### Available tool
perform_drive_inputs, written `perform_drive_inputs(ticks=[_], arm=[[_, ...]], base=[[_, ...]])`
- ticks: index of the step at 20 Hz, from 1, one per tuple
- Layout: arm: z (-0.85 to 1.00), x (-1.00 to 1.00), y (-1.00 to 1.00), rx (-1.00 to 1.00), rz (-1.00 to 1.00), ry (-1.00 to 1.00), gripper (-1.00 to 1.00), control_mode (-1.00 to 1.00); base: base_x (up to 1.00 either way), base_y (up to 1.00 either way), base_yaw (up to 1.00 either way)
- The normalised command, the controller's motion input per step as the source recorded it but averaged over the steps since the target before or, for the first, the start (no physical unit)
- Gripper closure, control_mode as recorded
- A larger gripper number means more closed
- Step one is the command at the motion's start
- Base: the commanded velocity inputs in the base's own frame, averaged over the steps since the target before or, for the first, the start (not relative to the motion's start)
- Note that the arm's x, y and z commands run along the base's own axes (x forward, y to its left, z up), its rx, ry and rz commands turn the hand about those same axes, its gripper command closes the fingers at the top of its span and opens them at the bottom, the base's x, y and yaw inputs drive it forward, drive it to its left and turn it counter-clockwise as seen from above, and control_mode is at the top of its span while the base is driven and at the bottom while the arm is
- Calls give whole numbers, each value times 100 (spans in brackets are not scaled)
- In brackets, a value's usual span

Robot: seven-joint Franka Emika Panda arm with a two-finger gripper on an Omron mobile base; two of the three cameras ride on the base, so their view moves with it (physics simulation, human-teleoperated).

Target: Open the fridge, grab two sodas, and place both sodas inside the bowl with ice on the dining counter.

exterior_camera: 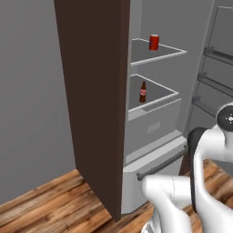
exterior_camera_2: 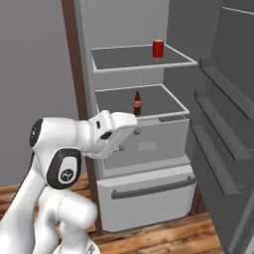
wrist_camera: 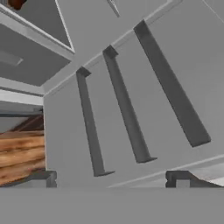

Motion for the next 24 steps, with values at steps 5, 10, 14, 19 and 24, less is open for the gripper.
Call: perform_drive_inputs(ticks=[5,10,14,19,24], arm=[[0,0,70,41,13,-4,-100,-100],[-37,0,73,37,12,-16,-100,-100],[-70,15,94,24,2,-15,-100,-100],[-65,16,94,11,1,-9,-100,-100],[-18,3,22,-1,2,6,-100,100]], base=[[0,0,0],[0,0,0],[0,0,0],[0,0,0],[4,-5,0]])
